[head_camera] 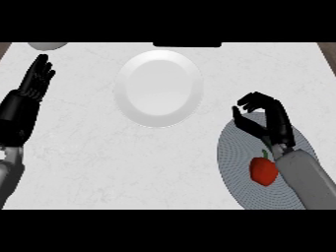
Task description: Pick the bell pepper from the placemat and place it in the plate
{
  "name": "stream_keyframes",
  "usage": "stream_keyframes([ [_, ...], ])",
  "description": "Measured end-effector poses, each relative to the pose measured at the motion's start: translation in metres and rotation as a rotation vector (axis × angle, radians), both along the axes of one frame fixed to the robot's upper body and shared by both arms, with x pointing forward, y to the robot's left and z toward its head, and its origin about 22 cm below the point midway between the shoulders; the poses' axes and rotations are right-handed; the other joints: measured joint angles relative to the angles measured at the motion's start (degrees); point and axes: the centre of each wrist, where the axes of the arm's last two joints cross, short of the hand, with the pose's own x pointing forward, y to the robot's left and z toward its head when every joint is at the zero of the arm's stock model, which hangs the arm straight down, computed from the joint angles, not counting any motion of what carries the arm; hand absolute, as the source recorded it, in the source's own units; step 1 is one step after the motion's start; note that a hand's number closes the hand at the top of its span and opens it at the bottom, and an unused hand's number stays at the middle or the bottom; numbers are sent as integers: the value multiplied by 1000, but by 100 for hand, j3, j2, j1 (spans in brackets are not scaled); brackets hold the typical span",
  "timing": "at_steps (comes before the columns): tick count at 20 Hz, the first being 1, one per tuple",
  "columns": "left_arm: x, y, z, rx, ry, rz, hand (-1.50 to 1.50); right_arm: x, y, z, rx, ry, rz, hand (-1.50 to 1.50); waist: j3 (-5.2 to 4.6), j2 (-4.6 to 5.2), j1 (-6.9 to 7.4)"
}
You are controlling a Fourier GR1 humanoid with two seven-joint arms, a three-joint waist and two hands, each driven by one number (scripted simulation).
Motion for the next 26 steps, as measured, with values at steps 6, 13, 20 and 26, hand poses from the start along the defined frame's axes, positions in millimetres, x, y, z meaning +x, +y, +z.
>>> stream_keyframes([
  [6, -1, -10, 6, -44, 25, -35, 0, -30, 72, -40, 85, -167, -221, -150, 58, -43, -34],
  [13, -2, -10, 14, -54, 38, -34, 0, -41, 92, -22, 0, -284, -279, -150, 56, -83, -107],
  [20, -4, -4, 13, -51, 51, -14, 0, -32, 66, -8, -202, -7, -325, -150, 20, -143, -233],
  [26, -6, -4, 12, -52, 54, -20, 0, -29, 70, 8, -359, 361, -327, -150, 16, -153, -225],
])
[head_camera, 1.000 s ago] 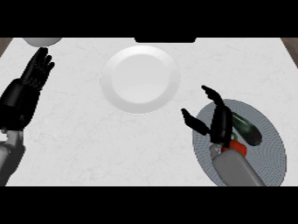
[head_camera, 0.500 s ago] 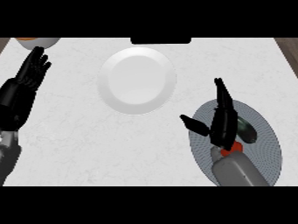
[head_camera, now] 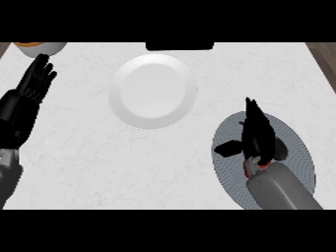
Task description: Pick the bell pepper from the placemat and place it in the plate
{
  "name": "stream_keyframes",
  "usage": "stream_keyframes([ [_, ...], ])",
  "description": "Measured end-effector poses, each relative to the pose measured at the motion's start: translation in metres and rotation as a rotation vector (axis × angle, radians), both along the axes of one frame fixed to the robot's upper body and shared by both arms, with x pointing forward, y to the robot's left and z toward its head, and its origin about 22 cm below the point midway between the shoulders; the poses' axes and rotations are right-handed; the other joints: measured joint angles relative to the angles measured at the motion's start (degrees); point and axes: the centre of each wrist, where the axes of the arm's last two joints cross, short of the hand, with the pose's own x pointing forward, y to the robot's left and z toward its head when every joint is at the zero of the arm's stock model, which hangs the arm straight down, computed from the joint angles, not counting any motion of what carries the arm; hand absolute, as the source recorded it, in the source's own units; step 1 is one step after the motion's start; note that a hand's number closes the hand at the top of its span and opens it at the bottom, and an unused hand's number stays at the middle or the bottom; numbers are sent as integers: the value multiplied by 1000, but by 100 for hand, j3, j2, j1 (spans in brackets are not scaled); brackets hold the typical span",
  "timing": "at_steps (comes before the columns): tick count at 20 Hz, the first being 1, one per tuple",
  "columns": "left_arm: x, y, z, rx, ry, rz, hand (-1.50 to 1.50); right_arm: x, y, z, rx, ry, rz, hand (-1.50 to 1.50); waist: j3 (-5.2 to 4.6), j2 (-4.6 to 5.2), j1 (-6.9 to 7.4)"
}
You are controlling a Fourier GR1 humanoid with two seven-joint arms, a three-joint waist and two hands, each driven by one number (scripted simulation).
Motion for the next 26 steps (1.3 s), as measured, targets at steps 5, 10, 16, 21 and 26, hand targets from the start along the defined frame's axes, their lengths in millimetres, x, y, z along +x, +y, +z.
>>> stream_keyframes([
  [5, -3, -6, -1, -7, 1, -4, 0, 5, 9, 33, -21, 211, 1, -150, 21, 18, 48],
  [10, 0, -3, 0, -5, -5, -8, 0, -1, 7, 54, -35, 278, 9, -150, 34, 50, 66],
  [16, 0, 1, 2, -2, -11, -13, 0, -6, -8, 51, -91, 341, -24, -150, 40, 76, 112],
  [21, -1, -6, 2, -4, -13, -19, 0, -7, -22, 43, -103, 407, -58, -150, 44, 85, 131],
  [26, -1, -1, 4, -9, -14, -15, 0, -17, -30, 31, -103, 456, -75, -150, 47, 91, 136],
])
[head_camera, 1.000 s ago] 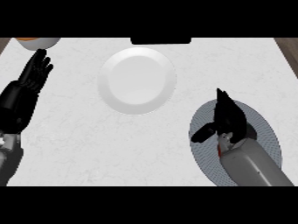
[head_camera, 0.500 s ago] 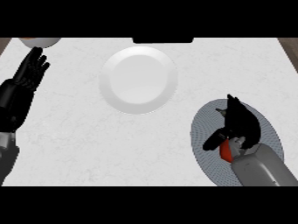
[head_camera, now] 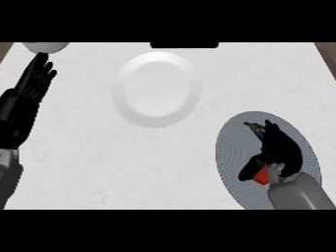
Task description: Pick the bell pepper from the placemat and place it in the plate
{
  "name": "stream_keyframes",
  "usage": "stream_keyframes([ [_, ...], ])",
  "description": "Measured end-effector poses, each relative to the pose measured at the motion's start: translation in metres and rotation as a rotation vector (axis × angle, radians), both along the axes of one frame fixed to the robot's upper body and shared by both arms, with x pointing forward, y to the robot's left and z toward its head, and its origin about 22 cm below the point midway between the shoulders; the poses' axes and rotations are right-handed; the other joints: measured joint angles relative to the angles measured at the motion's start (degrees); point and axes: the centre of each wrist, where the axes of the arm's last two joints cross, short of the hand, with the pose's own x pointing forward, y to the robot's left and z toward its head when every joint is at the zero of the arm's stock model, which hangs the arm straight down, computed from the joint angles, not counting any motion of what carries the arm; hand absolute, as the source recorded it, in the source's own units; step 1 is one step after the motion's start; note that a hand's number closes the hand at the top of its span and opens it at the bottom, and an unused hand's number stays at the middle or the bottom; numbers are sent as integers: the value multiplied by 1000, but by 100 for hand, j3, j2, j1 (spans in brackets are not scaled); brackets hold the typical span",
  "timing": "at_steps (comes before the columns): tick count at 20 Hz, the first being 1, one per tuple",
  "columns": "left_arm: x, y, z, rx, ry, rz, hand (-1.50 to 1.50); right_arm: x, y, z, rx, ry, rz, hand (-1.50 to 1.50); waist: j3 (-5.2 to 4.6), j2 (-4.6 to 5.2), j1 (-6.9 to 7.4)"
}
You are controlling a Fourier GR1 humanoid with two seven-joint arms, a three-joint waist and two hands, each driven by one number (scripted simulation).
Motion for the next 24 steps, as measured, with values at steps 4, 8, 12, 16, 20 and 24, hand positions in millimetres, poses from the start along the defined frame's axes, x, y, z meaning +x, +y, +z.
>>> stream_keyframes([
  [4, -1, -3, -2, -4, 3, -2, 0, -7, -4, -7, 13, 28, -11, -150, -4, 0, 13],
  [8, 2, -3, 2, 0, -4, -3, 0, -7, -10, -16, 21, 54, -21, -150, -18, -6, 25],
  [12, 2, -4, 2, 1, 2, -11, 0, -8, -18, -25, 3, 75, -45, -150, -37, -19, 46],
  [16, 1, -8, 2, 7, -4, -8, 0, -9, -19, -29, -29, 70, -47, 150, -65, -39, 53],
  [20, 0, -7, 4, 6, -2, -6, 0, -4, -17, -32, -132, -2, -27, 150, -73, -42, 53],
  [24, 2, -1, 2, -3, 2, -4, 0, -21, -14, -33, -202, -66, -34, 150, -75, -52, 10],
])
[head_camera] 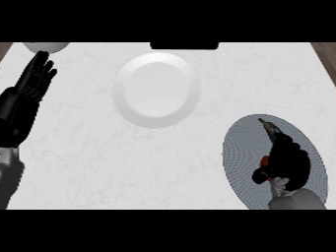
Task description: Pick the bell pepper from the placemat and place it in the plate
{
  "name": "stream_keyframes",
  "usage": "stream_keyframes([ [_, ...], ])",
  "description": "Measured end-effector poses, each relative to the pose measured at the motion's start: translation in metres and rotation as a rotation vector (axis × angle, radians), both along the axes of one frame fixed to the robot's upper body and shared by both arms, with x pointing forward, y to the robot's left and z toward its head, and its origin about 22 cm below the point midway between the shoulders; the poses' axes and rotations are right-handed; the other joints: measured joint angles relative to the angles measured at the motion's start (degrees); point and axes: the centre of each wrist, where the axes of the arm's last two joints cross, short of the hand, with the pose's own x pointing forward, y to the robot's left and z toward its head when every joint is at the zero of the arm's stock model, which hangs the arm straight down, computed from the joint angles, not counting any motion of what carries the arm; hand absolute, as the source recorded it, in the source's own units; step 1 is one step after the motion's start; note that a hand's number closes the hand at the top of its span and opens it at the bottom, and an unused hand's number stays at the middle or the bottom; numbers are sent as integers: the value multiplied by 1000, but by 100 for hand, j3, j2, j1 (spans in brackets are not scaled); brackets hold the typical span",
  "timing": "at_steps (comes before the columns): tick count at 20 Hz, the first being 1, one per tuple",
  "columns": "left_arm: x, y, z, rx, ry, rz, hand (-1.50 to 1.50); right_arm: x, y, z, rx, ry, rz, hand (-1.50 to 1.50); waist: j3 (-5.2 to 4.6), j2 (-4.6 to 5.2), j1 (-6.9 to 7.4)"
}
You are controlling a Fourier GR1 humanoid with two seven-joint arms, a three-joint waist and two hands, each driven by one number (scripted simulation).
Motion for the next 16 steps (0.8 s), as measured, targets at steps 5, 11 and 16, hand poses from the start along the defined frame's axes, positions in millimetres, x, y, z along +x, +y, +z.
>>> stream_keyframes([
  [5, -5, 5, 1, 7, 0, 20, 0, -54, 16, -5, -24, -65, -34, 150, -13, -54, -111],
  [11, -4, 5, -2, 6, 0, 18, 0, -99, 39, 12, -118, -169, -39, 150, 41, 6, -94],
  [16, -1, -5, -7, 6, 3, 7, 0, -111, 77, 46, -93, -329, 38, 150, 66, 40, -36],
])
